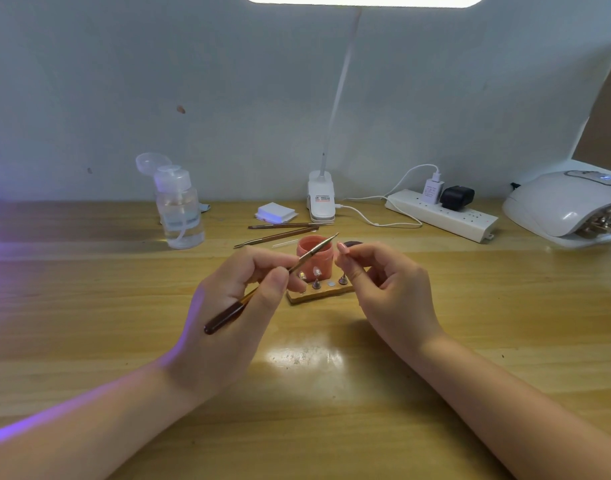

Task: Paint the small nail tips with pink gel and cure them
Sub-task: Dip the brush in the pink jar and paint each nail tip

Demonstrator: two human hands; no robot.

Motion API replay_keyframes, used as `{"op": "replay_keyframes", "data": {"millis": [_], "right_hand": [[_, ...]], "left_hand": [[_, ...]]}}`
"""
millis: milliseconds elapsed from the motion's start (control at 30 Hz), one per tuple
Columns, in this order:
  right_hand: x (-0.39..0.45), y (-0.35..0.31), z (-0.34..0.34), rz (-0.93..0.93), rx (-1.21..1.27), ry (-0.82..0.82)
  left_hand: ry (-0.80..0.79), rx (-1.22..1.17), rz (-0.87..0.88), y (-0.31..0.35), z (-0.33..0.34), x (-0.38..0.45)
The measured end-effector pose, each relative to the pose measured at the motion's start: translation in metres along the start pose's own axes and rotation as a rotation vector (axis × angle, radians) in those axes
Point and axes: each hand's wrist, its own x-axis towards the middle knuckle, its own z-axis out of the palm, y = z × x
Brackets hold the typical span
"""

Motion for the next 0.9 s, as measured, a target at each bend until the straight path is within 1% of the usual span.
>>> {"op": "replay_keyframes", "data": {"millis": [100,233,400,500,633,767,900], "right_hand": [[-0.0002,0.0004,0.0002,0.010,0.008,0.009],[0.0001,0.0006,0.0004,0.008,0.012,0.019],[0.0003,0.0011,0.0006,-0.005,0.002,0.021],[0.0006,0.0014,0.0006,-0.018,-0.011,0.031],[0.0005,0.0012,0.0002,-0.038,-0.032,0.042],[0.0005,0.0020,-0.0003,-0.044,-0.047,0.041],[0.0004,0.0022,0.0001,-0.035,-0.048,0.040]], "left_hand": [[-0.031,0.019,-0.004,-0.0006,0.0015,-0.0007],[0.012,0.017,-0.027,-0.0020,0.0003,-0.0011],[-0.024,0.018,-0.017,-0.0004,0.0018,-0.0011],[0.010,0.032,-0.036,-0.0001,0.0009,-0.0008],[0.001,-0.004,0.005,0.0035,0.0008,-0.0006],[-0.026,0.044,0.042,0.0046,0.0019,-0.0011],[-0.003,0.036,0.049,0.0038,0.0005,-0.0007]]}}
